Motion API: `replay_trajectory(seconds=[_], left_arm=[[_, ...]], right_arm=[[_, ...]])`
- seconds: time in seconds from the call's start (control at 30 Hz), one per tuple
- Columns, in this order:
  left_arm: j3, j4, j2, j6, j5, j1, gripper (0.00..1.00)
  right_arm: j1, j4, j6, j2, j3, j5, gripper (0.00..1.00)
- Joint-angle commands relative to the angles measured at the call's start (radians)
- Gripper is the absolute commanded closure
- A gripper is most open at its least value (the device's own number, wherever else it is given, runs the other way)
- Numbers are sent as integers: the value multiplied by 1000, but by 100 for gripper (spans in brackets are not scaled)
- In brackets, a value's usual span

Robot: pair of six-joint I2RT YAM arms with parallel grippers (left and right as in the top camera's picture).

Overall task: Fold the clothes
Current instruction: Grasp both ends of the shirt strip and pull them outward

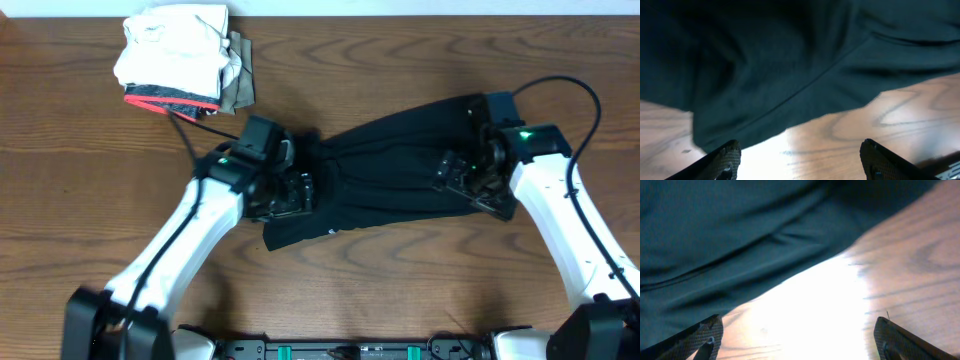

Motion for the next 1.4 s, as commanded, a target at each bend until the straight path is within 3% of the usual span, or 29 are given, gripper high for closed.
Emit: replay_trajectory(seconds=[0.0, 0.07, 0.6, 1.2, 1.37], left_arm=[[-6, 26, 75, -27, 1, -23, 21], [-6, 45, 113, -28, 0, -33, 22], [-6, 98, 281, -136, -59, -5, 21], [-6, -32, 281, -124, -186, 216, 21], [-6, -64, 281, -113, -200, 279, 21]], right_arm=[[-53, 2, -24, 6, -21, 10, 5], [-82, 3, -17, 6, -21, 10, 1], [-284, 45, 38, 7, -23, 7, 1], [-319, 88, 30, 100, -23, 25, 1], [-317, 89, -31, 119, -23, -44, 1]])
